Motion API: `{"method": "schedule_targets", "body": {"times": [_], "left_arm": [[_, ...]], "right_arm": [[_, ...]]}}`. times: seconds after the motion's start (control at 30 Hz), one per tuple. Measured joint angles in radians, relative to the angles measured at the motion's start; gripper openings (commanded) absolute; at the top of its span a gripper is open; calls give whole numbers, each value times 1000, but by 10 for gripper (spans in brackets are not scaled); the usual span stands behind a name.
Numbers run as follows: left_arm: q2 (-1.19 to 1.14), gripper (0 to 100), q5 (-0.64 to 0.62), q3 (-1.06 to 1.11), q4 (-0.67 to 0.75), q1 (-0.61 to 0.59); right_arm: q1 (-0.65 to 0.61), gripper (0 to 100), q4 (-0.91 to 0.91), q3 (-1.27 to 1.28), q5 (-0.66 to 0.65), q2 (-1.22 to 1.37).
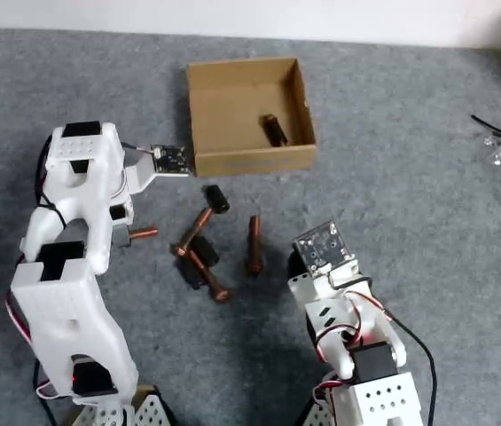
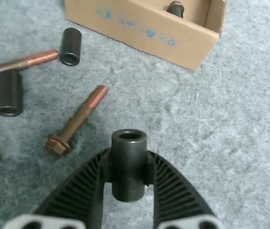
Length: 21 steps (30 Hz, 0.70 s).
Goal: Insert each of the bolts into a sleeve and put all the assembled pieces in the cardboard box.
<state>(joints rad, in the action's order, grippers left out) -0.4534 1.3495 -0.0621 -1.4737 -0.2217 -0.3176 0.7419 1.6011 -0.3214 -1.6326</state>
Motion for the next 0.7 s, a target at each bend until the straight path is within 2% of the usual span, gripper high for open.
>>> {"method": "schedule_targets", "body": {"times": [0.2, 0.33, 0.43, 0.53, 0.7], "left_arm": [[-2, 126, -15, -28, 0, 0], [-2, 126, -175, -130, -2, 0], [-2, 130, -407, -227, -15, 0], [-2, 130, -710, -298, -89, -3], [-2, 127, -1355, -321, -166, -57]], "right_arm": [[0, 5, -9, 5, 0, 0], [0, 5, -48, 44, 0, 0], [0, 5, -49, 51, 0, 0], [0, 5, -49, 51, 0, 0], [0, 5, -49, 51, 0, 0]]}}
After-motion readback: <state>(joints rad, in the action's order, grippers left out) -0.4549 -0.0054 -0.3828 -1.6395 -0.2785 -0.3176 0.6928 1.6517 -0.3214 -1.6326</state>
